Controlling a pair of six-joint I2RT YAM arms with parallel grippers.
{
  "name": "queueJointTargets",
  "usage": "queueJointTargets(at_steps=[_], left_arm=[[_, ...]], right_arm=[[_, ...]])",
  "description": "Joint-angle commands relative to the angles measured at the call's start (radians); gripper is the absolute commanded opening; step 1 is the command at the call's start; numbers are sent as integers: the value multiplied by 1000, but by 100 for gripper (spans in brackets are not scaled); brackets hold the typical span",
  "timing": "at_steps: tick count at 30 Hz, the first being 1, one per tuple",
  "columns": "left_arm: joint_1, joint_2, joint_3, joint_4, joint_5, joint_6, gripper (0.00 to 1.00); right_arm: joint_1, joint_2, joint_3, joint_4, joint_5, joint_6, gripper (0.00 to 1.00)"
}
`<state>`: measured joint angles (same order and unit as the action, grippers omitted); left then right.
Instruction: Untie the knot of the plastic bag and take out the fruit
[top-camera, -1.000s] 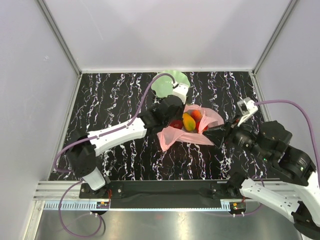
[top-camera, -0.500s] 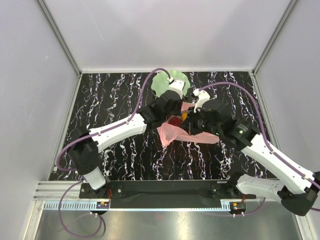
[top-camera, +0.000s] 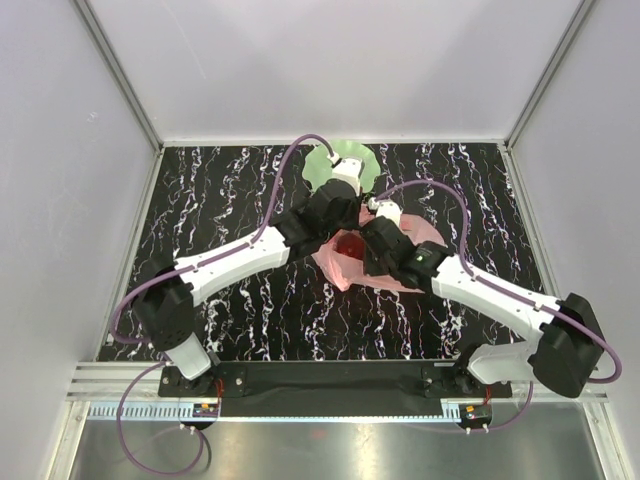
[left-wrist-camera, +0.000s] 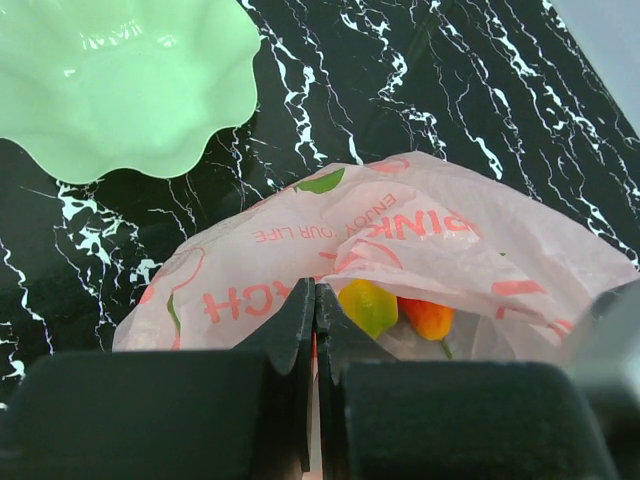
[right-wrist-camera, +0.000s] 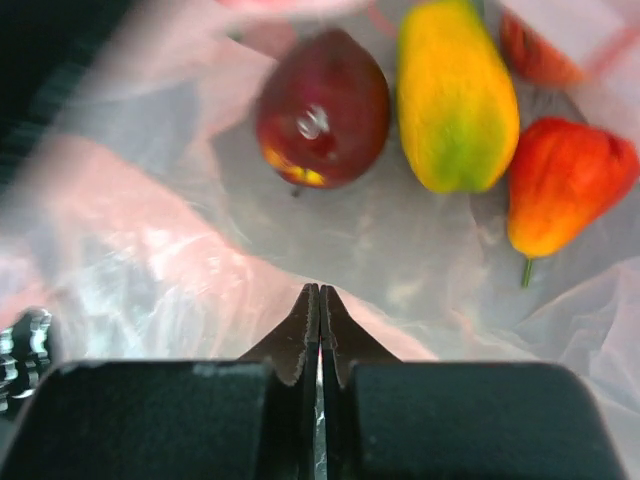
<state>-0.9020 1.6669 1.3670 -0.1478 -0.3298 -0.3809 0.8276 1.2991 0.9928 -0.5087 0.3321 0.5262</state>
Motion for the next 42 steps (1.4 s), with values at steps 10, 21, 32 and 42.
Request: queueJointTargets(at_steps=[10,21,32,42], left_arm=[[40,-127,-160,100,-38,-55,0],[52,-260,-411,100,-140,-127,0],[52,-374,-644,71,-172,-246,0],[51,-432,-756,112,-150,-283,0]], right_arm=[[13,-161,-310,42,-234,149,0],[13,-247,-379,-41,-254,170,0],[11,-146,-304,186,-473,32,0],[13,-296,-244,354,-640,-31,11]])
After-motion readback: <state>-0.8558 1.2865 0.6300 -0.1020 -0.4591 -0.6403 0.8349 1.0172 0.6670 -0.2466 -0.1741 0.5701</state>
